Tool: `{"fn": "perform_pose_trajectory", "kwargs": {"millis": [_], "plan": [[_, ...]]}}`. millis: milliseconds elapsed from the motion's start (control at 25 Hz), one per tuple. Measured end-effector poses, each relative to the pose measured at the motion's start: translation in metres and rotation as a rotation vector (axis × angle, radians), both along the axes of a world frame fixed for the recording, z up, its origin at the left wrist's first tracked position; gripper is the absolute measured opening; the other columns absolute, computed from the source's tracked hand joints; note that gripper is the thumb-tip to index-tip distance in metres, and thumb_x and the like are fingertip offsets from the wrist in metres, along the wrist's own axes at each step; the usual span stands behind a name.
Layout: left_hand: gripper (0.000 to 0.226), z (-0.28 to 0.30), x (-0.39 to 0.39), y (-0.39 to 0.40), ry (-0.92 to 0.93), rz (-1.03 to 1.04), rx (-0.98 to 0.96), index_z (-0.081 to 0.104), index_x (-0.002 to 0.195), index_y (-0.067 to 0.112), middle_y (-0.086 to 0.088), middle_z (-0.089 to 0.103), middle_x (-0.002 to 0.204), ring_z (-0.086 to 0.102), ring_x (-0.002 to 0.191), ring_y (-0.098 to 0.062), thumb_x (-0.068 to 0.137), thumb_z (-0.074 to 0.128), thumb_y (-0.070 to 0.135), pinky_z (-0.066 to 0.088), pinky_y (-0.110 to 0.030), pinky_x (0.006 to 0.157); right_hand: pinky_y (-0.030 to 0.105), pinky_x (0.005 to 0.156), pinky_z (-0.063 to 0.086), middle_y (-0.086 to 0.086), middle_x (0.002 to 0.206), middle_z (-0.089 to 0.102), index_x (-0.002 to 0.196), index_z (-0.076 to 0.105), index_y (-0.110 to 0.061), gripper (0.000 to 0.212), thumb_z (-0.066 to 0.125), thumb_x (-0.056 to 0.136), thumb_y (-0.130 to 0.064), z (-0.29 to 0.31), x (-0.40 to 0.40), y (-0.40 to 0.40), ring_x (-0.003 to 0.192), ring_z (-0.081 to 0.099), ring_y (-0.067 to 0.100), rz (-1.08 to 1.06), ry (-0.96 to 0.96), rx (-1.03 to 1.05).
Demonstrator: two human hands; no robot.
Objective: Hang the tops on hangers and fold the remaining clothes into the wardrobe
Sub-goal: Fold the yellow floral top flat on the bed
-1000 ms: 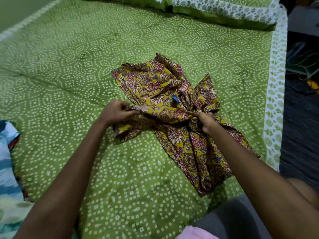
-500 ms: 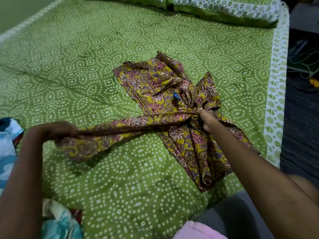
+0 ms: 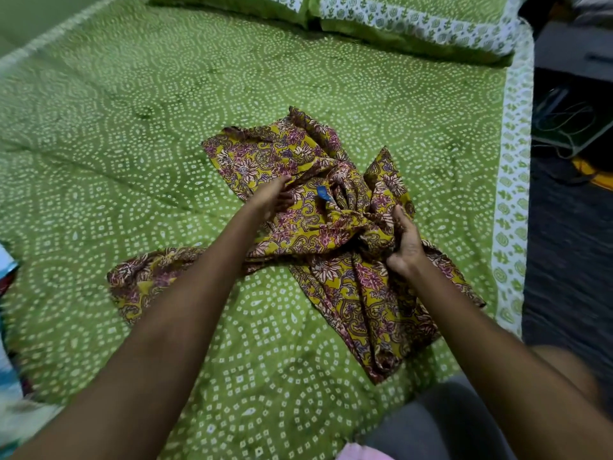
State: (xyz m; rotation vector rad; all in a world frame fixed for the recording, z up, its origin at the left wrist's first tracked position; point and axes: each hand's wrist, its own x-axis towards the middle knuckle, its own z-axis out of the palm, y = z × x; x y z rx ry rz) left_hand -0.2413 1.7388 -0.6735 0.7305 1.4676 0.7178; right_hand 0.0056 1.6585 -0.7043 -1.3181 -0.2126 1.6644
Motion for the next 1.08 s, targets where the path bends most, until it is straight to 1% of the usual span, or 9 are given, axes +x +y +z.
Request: {"fn": "perform_pose_trajectory", "kwargs": {"millis": [80, 160, 320, 440, 560, 640, 800, 920, 1080], "plan": [[0.036, -0.007, 0.006, 0.03, -0.318, 0.205, -0.137, 0.051, 0.097, -0.002, -0.017, 0.06, 0.091, 0.061, 0.091, -0.024, 0.096, 0.05, 0.034, 0.052, -0.028, 0.077, 0.045, 0.08, 0.055, 0.013, 0.1, 0.07, 0.09, 0.071, -0.012, 0.038, 0.056, 0.087, -0.047, -0.004, 0.004, -0.002, 0.09, 0.066, 0.029, -0.007, 0.049, 0.01], [0.035, -0.015, 0.01, 0.05, -0.392, 0.297, -0.17, 0.053, 0.104, -0.001, -0.017, 0.061, 0.097, 0.063, 0.094, -0.027, 0.092, 0.058, 0.032, 0.055, -0.032, 0.079, 0.048, 0.077, 0.055, 0.014, 0.096, 0.071, 0.093, 0.068, -0.01, 0.035, 0.055, 0.089, -0.042, -0.009, 0.004, -0.002, 0.087, 0.066, 0.03, -0.013, 0.079, 0.015], [0.012, -0.021, 0.028, 0.07, -0.197, 0.34, -0.087, 0.056, 0.093, 0.0, -0.016, 0.062, 0.086, 0.062, 0.061, -0.023, 0.095, 0.053, 0.012, 0.053, -0.029, 0.041, 0.044, 0.081, 0.055, 0.015, 0.098, 0.069, 0.103, 0.066, -0.008, 0.041, 0.062, 0.079, -0.04, -0.021, 0.003, 0.002, 0.085, 0.068, 0.029, 0.046, 0.071, 0.019], [0.025, -0.018, 0.031, 0.08, -0.091, 0.25, -0.108, 0.056, 0.105, -0.004, -0.018, 0.063, 0.085, 0.062, 0.053, -0.023, 0.099, 0.044, 0.017, 0.055, -0.029, 0.043, 0.041, 0.076, 0.058, 0.014, 0.094, 0.071, 0.104, 0.066, -0.008, 0.043, 0.061, 0.077, -0.04, -0.027, 0.005, 0.003, 0.08, 0.069, 0.027, 0.062, 0.096, 0.036], [0.041, -0.015, 0.034, 0.066, 0.019, -0.072, -0.248, 0.051, 0.092, 0.004, -0.009, 0.056, 0.078, 0.056, 0.054, -0.016, 0.097, 0.043, 0.044, 0.05, -0.023, 0.046, 0.036, 0.067, 0.059, 0.011, 0.09, 0.072, 0.115, 0.061, -0.008, 0.051, 0.064, 0.076, -0.04, -0.033, 0.004, 0.004, 0.076, 0.07, 0.025, 0.045, 0.052, 0.018], [0.043, -0.02, 0.038, 0.064, -0.123, -0.02, -0.245, 0.052, 0.087, 0.005, -0.01, 0.058, 0.079, 0.059, 0.058, -0.016, 0.094, 0.045, 0.047, 0.049, -0.021, 0.044, 0.035, 0.066, 0.059, 0.01, 0.092, 0.072, 0.121, 0.059, -0.01, 0.054, 0.066, 0.076, -0.039, -0.035, 0.003, 0.004, 0.076, 0.07, 0.025, 0.042, 0.007, 0.012], [0.023, -0.036, 0.049, 0.088, -0.37, 0.38, -0.12, 0.056, 0.096, 0.002, -0.016, 0.064, 0.107, 0.064, 0.099, -0.027, 0.094, 0.053, 0.025, 0.054, -0.028, 0.066, 0.038, 0.07, 0.058, 0.011, 0.085, 0.072, 0.1, 0.065, -0.01, 0.034, 0.058, 0.086, -0.04, -0.027, 0.006, 0.004, 0.071, 0.069, 0.025, 0.025, 0.073, 0.029], [0.014, -0.032, 0.049, 0.11, -0.341, 0.534, -0.065, 0.052, 0.102, -0.003, -0.014, 0.061, 0.108, 0.064, 0.095, -0.027, 0.094, 0.051, 0.009, 0.056, -0.03, 0.068, 0.042, 0.076, 0.058, 0.012, 0.093, 0.071, 0.096, 0.07, -0.011, 0.04, 0.059, 0.081, -0.046, -0.02, 0.006, 0.005, 0.08, 0.069, 0.026, 0.021, 0.088, 0.069], [0.037, -0.014, 0.003, 0.155, -0.278, 0.564, 0.088, 0.06, 0.096, 0.003, -0.014, 0.065, 0.098, 0.061, 0.093, -0.028, 0.098, 0.032, 0.027, 0.046, -0.039, 0.084, 0.032, 0.068, 0.059, 0.006, 0.089, 0.074, 0.078, 0.078, -0.015, 0.039, 0.049, 0.092, -0.037, -0.006, 0.005, 0.008, 0.08, 0.071, 0.017, 0.004, 0.092, 0.143]]}}
